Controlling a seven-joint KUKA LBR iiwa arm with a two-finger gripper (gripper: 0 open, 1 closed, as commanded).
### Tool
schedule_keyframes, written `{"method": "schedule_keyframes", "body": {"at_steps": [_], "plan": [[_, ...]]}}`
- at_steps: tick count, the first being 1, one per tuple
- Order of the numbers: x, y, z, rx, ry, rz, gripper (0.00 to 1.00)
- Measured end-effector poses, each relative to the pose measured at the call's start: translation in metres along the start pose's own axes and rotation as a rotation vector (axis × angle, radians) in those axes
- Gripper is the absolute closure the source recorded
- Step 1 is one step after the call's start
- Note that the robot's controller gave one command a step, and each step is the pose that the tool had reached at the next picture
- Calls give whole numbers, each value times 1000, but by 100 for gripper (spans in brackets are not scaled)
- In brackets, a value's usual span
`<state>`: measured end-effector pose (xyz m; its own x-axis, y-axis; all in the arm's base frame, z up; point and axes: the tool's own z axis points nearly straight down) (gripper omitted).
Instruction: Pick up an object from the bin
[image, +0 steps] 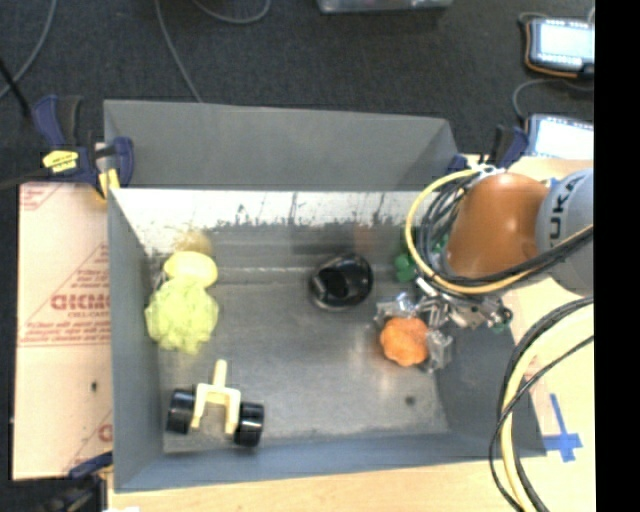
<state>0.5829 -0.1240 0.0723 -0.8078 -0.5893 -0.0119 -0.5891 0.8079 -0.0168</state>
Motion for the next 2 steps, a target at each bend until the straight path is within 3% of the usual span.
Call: {"method": "schedule_keyframes", "body": {"at_steps": [2], "plan": [[0,0,0,0,0,-1,100]]}}
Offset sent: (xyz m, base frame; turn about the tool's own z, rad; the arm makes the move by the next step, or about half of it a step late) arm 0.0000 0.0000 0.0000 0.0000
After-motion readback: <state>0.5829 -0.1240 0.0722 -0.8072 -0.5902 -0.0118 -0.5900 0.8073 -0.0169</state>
